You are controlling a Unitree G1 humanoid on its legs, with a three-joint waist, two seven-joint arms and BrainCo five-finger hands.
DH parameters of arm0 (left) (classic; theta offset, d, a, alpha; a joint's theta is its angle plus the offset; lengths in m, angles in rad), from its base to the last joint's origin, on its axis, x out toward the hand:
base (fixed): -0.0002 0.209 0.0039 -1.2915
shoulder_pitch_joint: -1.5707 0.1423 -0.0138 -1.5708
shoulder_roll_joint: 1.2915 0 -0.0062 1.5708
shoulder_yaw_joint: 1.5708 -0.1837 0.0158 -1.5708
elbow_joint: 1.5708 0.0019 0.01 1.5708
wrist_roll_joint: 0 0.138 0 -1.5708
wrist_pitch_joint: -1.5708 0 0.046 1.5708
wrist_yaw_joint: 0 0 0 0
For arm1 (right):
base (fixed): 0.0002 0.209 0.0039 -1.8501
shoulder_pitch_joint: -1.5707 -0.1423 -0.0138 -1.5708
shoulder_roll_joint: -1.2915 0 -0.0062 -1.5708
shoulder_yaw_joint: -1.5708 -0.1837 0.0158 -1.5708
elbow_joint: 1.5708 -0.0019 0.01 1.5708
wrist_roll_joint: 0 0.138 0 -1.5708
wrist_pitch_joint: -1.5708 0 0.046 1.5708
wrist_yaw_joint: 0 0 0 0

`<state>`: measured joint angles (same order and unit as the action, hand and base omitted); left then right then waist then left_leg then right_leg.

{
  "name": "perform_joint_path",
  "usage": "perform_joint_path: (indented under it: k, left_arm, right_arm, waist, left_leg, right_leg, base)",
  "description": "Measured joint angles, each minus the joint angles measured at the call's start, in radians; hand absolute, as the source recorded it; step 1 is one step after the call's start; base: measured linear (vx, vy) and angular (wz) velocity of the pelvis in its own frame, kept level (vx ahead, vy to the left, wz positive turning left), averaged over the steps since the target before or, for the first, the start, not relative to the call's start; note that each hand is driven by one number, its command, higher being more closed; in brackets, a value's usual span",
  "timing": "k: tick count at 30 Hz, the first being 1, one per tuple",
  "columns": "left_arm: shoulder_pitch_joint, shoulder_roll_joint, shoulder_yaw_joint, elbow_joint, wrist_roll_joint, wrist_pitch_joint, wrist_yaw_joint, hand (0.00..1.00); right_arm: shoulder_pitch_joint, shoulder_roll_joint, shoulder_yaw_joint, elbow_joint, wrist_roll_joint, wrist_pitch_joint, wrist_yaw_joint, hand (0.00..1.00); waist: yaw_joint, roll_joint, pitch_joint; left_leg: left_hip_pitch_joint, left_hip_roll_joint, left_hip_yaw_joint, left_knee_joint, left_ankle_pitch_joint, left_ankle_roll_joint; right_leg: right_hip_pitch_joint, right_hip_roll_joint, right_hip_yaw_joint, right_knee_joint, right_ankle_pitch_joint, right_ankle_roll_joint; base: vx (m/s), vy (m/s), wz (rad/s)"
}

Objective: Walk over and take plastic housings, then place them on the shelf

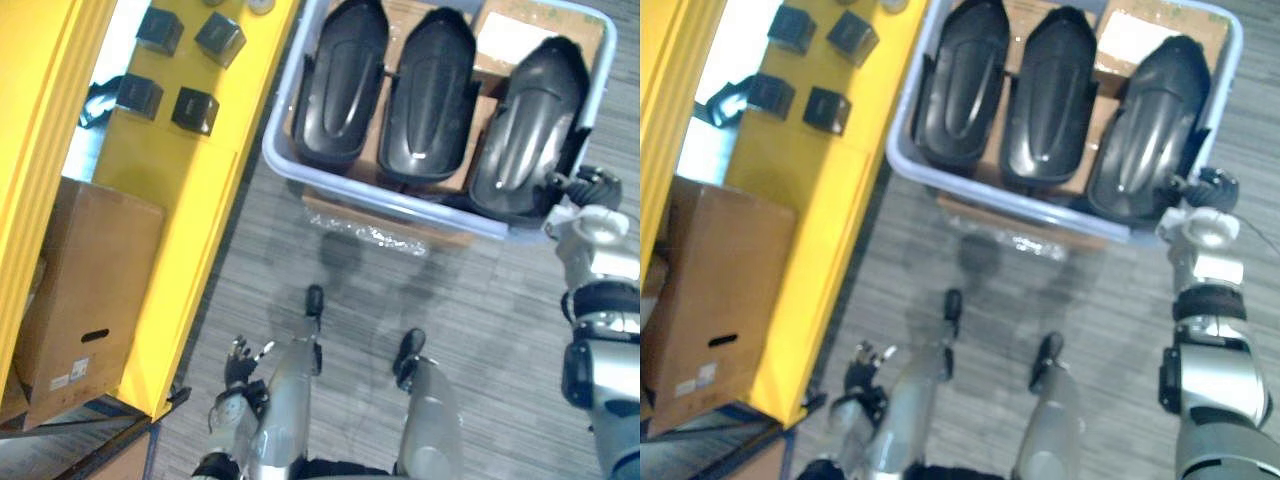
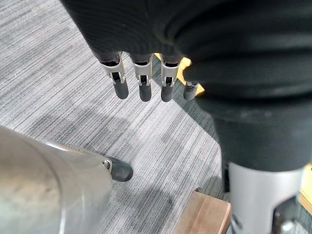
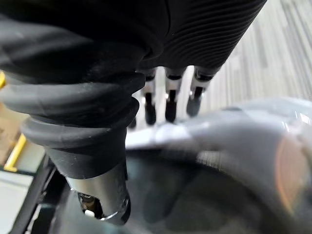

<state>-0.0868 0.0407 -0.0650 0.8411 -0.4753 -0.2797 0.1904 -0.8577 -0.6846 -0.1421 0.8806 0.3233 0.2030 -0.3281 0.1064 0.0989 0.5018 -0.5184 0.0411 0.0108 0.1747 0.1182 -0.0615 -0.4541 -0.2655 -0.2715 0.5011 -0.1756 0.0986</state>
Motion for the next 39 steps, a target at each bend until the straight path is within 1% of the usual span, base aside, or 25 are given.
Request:
perform_joint_path:
  k: [3,5,7,10,14,17,18,20,24,26,27,28,29,30,31,33,35,36,37,38,39]
  left_arm:
    - [0.0,-0.009,-0.005,0.0,-0.009,-0.002,0.0,0.0]
    - [0.0,-0.01,-0.029,-0.002,-0.028,-0.005,0.0,0.0]
    - [0.002,-0.011,-0.036,-0.006,-0.028,-0.008,0.001,0.0]
    - [0.002,-0.011,-0.04,-0.014,-0.029,-0.01,0.001,0.0]
    - [0.011,-0.01,-0.047,-0.028,-0.031,-0.014,0.001,0.0]
    - [0.011,-0.008,-0.057,-0.032,-0.036,-0.02,0.002,0.0]
    - [0.012,-0.008,-0.057,-0.034,-0.036,-0.022,0.002,0.0]
    - [0.012,-0.008,-0.058,-0.036,-0.036,-0.026,0.002,0.0]
    - [0.015,-0.009,-0.065,-0.04,-0.037,-0.048,0.002,0.0]
    - [0.019,-0.01,-0.067,-0.049,-0.036,-0.056,0.003,0.0]
    - [0.022,-0.01,-0.067,-0.053,-0.036,-0.064,0.004,0.0]
    - [0.027,-0.01,-0.067,-0.066,-0.037,-0.085,0.007,0.0]
    - [0.034,-0.009,-0.068,-0.084,-0.039,-0.107,0.019,0.0]
    - [0.038,-0.009,-0.067,-0.097,-0.044,-0.12,0.029,0.0]
    - [0.046,-0.008,-0.066,-0.128,-0.069,-0.137,0.045,0.0]
    - [0.047,-0.006,-0.066,-0.172,-0.075,-0.153,0.088,0.0]
    - [0.053,-0.004,-0.061,-0.257,-0.073,-0.171,0.145,0.0]
    - [0.055,0.0,-0.051,-0.336,-0.064,-0.185,0.211,0.0]
    - [0.06,0.009,-0.024,-0.428,-0.045,-0.207,0.282,0.0]
    - [0.06,0.018,-0.011,-0.471,-0.023,-0.213,0.32,0.0]
    - [0.059,0.04,0.016,-0.553,0.019,-0.219,0.385,0.0]
  right_arm:
    - [0.0,-0.014,0.028,0.002,-0.03,0.014,0.005,1.0]
    - [0.0,-0.013,0.059,0.004,-0.088,0.029,-0.001,1.0]
    - [0.0,-0.012,0.07,0.004,-0.117,0.034,-0.003,1.0]
    - [-0.003,-0.012,0.084,0.003,-0.152,0.034,-0.03,1.0]
    - [-0.021,-0.012,0.086,0.002,-0.18,0.034,-0.061,1.0]
    - [-0.035,-0.012,0.086,0.001,-0.21,0.026,-0.069,1.0]
    - [-0.04,-0.013,0.087,-0.001,-0.221,0.016,-0.07,1.0]
    - [-0.052,-0.013,0.088,-0.008,-0.221,0.009,-0.081,1.0]
    - [-0.066,-0.019,0.108,-0.023,-0.244,0.008,-0.113,1.0]
    - [-0.065,-0.019,0.114,-0.021,-0.259,0.009,-0.132,1.0]
    - [-0.065,-0.019,0.119,-0.021,-0.26,0.009,-0.138,1.0]
    - [-0.065,-0.019,0.125,-0.02,-0.26,0.008,-0.155,1.0]
    - [-0.065,-0.019,0.125,-0.021,-0.261,0.005,-0.17,1.0]
    - [-0.064,-0.019,0.125,-0.021,-0.261,0.0,-0.177,1.0]
    - [-0.062,-0.019,0.123,-0.024,-0.263,-0.006,-0.187,1.0]
    - [-0.041,-0.019,0.112,-0.042,-0.267,-0.01,-0.217,1.0]
    - [0.006,-0.019,0.08,-0.069,-0.28,-0.023,-0.237,1.0]
    - [0.046,-0.018,0.054,-0.095,-0.283,-0.037,-0.26,1.0]
    - [0.078,-0.011,0.03,-0.114,-0.283,-0.049,-0.277,1.0]
    - [0.095,-0.007,0.014,-0.13,-0.283,-0.053,-0.289,1.0]
    - [0.126,0.0,-0.014,-0.145,-0.283,-0.066,-0.311,1.0]
  waist:
    - [-0.001,0.012,-0.007]
    - [0.002,0.023,-0.014]
    - [0.006,0.025,-0.015]
    - [0.017,0.025,-0.016]
    - [0.022,0.025,-0.016]
    - [0.022,0.024,-0.016]
    - [0.022,0.024,-0.016]
    - [0.021,0.024,-0.016]
    - [0.021,0.021,-0.017]
    - [0.02,0.021,-0.017]
    - [0.019,0.021,-0.017]
    - [0.02,0.02,-0.018]
    - [0.02,0.018,-0.019]
    - [0.02,0.014,-0.023]
    - [0.019,0.008,-0.03]
    - [0.016,0.002,-0.03]
    - [0.018,-0.004,-0.034]
    - [0.018,-0.009,-0.033]
    - [0.018,-0.021,-0.039]
    - [0.018,-0.025,-0.041]
    - [0.015,-0.033,-0.043]
  left_leg:
    - [-0.001,0.0,0.0,0.001,0.0,0.0]
    - [-0.004,0.0,-0.002,0.003,0.0,0.0]
    - [-0.004,0.0,-0.002,0.004,0.0,0.0]
    - [-0.005,0.0,-0.003,0.005,0.0,0.0]
    - [-0.006,-0.001,-0.003,0.007,0.001,0.0]
    - [-0.006,-0.001,-0.003,0.007,0.001,0.0]
    - [-0.006,0.0,-0.002,0.007,0.002,-0.001]
    - [-0.006,0.0,-0.002,0.007,0.002,-0.001]
    - [-0.005,0.003,-0.003,0.008,0.003,-0.002]
    - [0.013,0.004,-0.002,0.006,0.004,-0.003]
    - [0.019,0.006,-0.002,0.005,0.004,-0.003]
    - [0.033,0.008,-0.002,-0.002,0.004,-0.003]
    - [0.047,0.009,-0.002,-0.008,0.004,-0.003]
    - [0.049,0.009,0.0,-0.012,0.004,-0.003]
    - [0.053,0.009,0.0,-0.019,0.006,-0.005]
    - [0.081,0.008,-0.002,-0.038,0.012,-0.006]
    - [0.113,0.007,-0.005,-0.05,0.014,-0.008]
    - [0.136,0.006,-0.009,-0.061,0.015,-0.01]
    - [0.149,0.006,-0.013,-0.067,0.016,-0.011]
    - [0.155,0.006,-0.018,-0.069,0.016,-0.011]
    - [0.176,0.006,-0.03,-0.083,0.019,-0.014]
  right_leg:
    - [0.0,0.0,-0.001,0.002,-0.001,0.0]
    - [-0.001,0.0,-0.003,0.003,-0.001,-0.001]
    - [-0.001,-0.001,-0.004,0.003,-0.001,-0.001]
    - [-0.001,-0.001,-0.004,0.005,-0.001,-0.001]
    - [0.0,-0.003,-0.005,0.006,-0.001,0.0]
    - [0.0,-0.003,-0.006,0.005,-0.001,0.0]
    - [0.0,-0.003,-0.006,0.005,-0.001,0.0]
    - [0.001,-0.002,-0.006,0.004,0.0,0.001]
    - [0.009,0.001,-0.008,-0.003,0.002,0.002]
    - [0.035,0.002,-0.019,-0.014,0.003,0.003]
    - [0.043,0.003,-0.021,-0.019,0.004,0.004]
    - [0.061,0.007,-0.026,-0.029,0.006,0.004]
    - [0.074,0.008,-0.028,-0.037,0.007,0.005]
    - [0.074,0.008,-0.027,-0.04,0.007,0.005]
    - [0.077,0.008,-0.028,-0.041,0.007,0.005]
    - [0.107,0.009,-0.034,-0.054,0.008,0.006]
    - [0.147,0.01,-0.048,-0.072,0.009,0.008]
    - [0.178,0.01,-0.061,-0.084,0.009,0.008]
    - [0.197,0.013,-0.066,-0.096,0.009,0.008]
    - [0.208,0.015,-0.075,-0.102,0.009,0.008]
    - [0.235,0.019,-0.085,-0.117,0.01,0.01]
  base:
    - [0.0,0.0,0.0]
    - [0.0,0.0,0.0]
    - [0.0,0.0,0.0]
    - [0.0,0.0,0.0]
    - [0.0,0.0,0.0]
    - [0.0,0.0,0.0]
    - [0.0,0.0,0.0]
    - [0.0,0.0,0.0]
    - [0.0,0.0,0.0]
    - [0.02,-0.005,0.06]
    - [0.04,-0.009,0.06]
    - [0.0,0.0,0.0]
    - [0.03,-0.008,0.0]
    - [0.0,0.0,0.0]
    - [0.04,-0.009,0.02]
    - [0.05,-0.008,0.05]
    - [0.06,-0.011,0.12]
    - [0.06,-0.016,0.18]
    - [0.04,-0.012,0.17]
    - [0.05,-0.014,0.17]
    - [0.05,-0.016,0.16]
